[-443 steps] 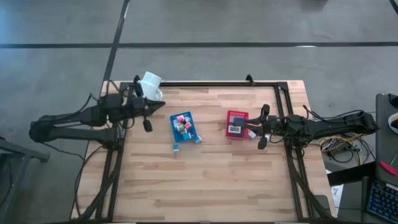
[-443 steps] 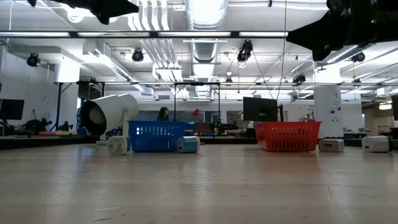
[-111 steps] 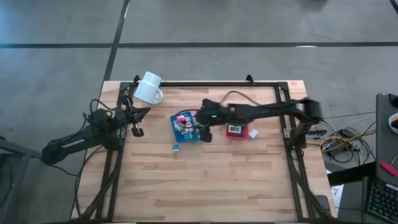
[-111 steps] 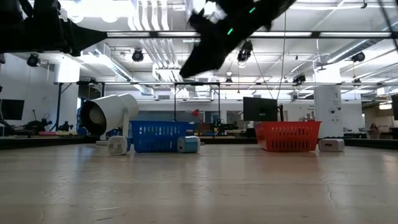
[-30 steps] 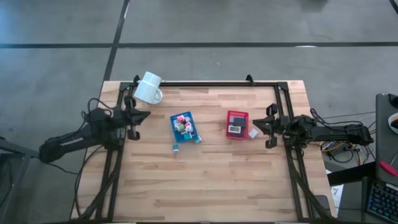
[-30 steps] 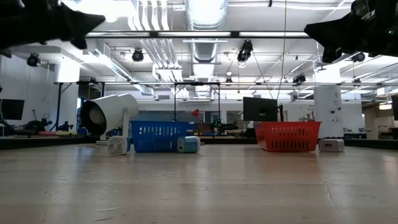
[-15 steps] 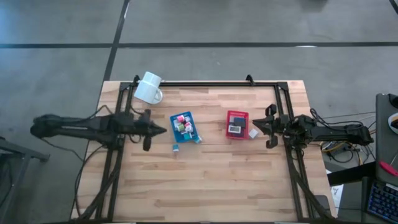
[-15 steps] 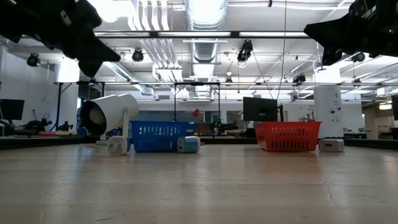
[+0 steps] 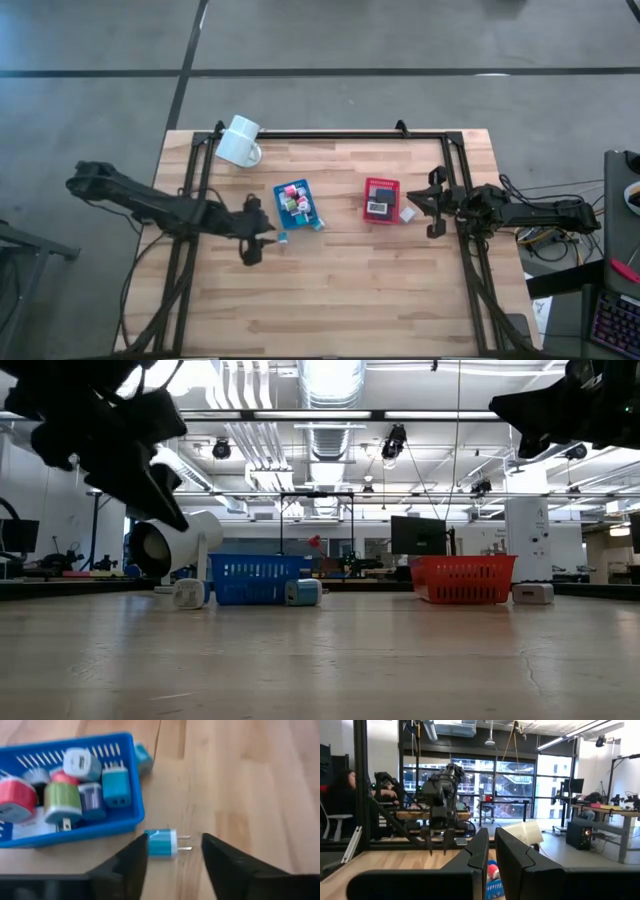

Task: Pick & Place Office items
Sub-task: Put the bottom blue charger adapter into the blue bin

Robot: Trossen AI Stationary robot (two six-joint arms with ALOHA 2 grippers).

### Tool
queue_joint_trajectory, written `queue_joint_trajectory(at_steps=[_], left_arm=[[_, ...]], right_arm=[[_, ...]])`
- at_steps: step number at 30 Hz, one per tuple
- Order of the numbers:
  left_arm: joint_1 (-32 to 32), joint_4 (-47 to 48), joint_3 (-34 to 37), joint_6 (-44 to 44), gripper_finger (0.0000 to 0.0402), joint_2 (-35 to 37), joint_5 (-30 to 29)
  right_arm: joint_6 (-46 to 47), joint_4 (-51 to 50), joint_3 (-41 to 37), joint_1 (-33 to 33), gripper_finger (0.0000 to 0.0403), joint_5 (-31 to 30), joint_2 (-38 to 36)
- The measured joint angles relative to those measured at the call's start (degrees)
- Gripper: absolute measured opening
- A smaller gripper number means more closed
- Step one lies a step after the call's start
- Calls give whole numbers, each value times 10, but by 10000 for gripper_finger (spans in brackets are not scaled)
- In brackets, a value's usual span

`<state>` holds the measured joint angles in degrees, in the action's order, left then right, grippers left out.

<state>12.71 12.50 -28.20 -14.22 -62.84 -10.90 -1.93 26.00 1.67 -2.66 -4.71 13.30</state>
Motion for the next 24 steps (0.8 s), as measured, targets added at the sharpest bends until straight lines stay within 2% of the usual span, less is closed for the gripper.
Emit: queue_joint_trajectory(at_steps=[6, 10, 15, 24], left_arm=[[0, -3, -4, 3, 281, -67, 0], [0, -13, -4, 5, 319, -94, 0], [-2, -38, -4, 5, 338, -120, 0], [-13, -70, -4, 12, 339, -174, -7]], right_arm=[[3, 0, 0, 0, 29, 0, 0], [3, 0, 0, 0, 29, 0, 0], [4, 0, 0, 0, 29, 0, 0], [13, -1, 0, 0, 29, 0, 0]])
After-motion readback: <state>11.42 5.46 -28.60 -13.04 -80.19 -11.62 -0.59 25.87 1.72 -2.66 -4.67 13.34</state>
